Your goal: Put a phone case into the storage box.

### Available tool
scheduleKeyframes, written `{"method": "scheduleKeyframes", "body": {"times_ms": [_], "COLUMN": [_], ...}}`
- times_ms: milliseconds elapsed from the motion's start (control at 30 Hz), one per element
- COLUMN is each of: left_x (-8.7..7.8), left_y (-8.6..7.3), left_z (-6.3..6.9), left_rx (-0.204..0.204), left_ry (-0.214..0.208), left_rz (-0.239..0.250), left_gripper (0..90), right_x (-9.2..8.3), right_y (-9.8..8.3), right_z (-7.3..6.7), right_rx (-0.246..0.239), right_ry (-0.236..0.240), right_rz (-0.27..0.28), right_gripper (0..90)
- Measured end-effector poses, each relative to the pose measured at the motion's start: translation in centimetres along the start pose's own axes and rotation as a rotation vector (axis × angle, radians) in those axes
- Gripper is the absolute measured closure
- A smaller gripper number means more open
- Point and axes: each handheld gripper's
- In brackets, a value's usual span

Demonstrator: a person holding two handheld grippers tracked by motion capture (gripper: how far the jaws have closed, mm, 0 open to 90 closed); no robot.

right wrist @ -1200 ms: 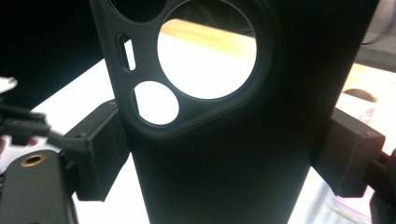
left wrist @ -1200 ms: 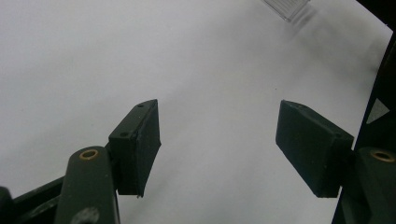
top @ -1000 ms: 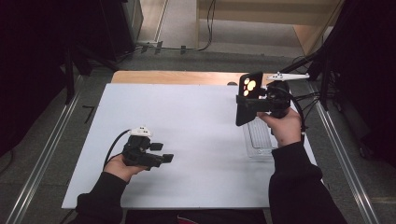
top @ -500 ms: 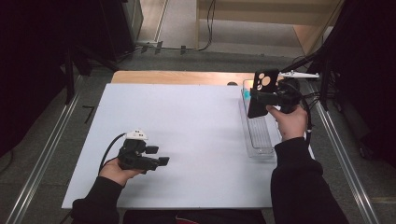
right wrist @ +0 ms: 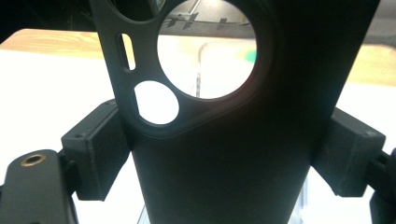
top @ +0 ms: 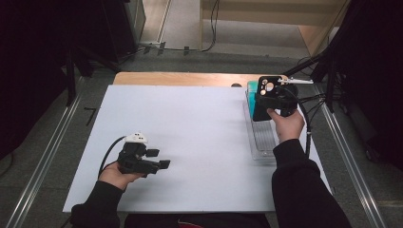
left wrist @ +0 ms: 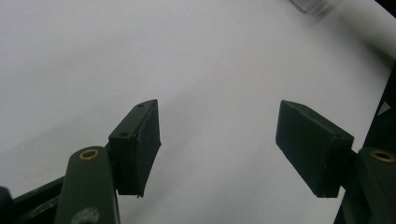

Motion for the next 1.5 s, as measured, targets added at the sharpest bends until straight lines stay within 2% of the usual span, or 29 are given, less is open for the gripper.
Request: {"method": "scheduleKeyframes", "body": {"times_ms": [133, 333, 700, 800, 933, 1033, 1100, 1200, 1333, 1500], "left_x": [0.1, 0.2, 0.3, 0.4, 0.4, 0.3, 0.3, 0.2, 0.2, 0.1], "left_y": [0.1, 0.0, 0.0, 0.0, -0.1, -0.1, -0.1, -0.1, 0.0, 0.1], "left_z": [0.0, 0.0, -0.2, -0.2, -0.2, -0.3, -0.3, -0.3, -0.3, -0.4], "left_rx": [0.005, 0.005, 0.003, 0.006, 0.003, 0.005, 0.004, 0.002, 0.001, -0.007], "left_ry": [0.001, 0.003, 0.007, 0.009, 0.008, 0.005, 0.006, 0.008, 0.004, -0.001], "left_rz": [-0.007, -0.004, -0.01, -0.013, -0.012, -0.011, -0.011, -0.006, -0.003, -0.003], "left_gripper": [30.7, 30.7, 30.7, 30.7, 30.7, 30.7, 30.7, 30.7, 30.7, 30.6], "right_x": [1.4, 3.3, 5.2, 5.7, 6.4, 6.4, 6.3, 6.0, 5.0, 3.5], "right_y": [-0.3, -0.4, 0.6, 0.9, 0.9, 0.9, 1.0, 1.1, 1.3, 1.6], "right_z": [0.1, -0.1, 0.2, 0.3, 0.3, 0.5, 0.6, 0.7, 0.4, -0.7], "right_rx": [0.001, 0.0, 0.009, -0.001, -0.008, 0.008, -0.008, 0.006, -0.006, -0.027], "right_ry": [-0.031, -0.047, -0.067, -0.067, -0.089, -0.058, -0.074, -0.057, -0.052, 0.015], "right_rz": [-0.024, -0.045, -0.049, -0.049, -0.068, -0.054, -0.051, -0.051, -0.054, -0.088], "right_gripper": [12.6, 12.6, 12.3, 11.7, 10.8, 7.4, 0.0, 0.0, 0.0, 0.0]}}
Point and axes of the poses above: each handheld gripper's, and its own axes: x roughly forward along the jaws, y roughly out of its top, z roughly to its right, and after that the axes turned 1 degree about -z, right-handed
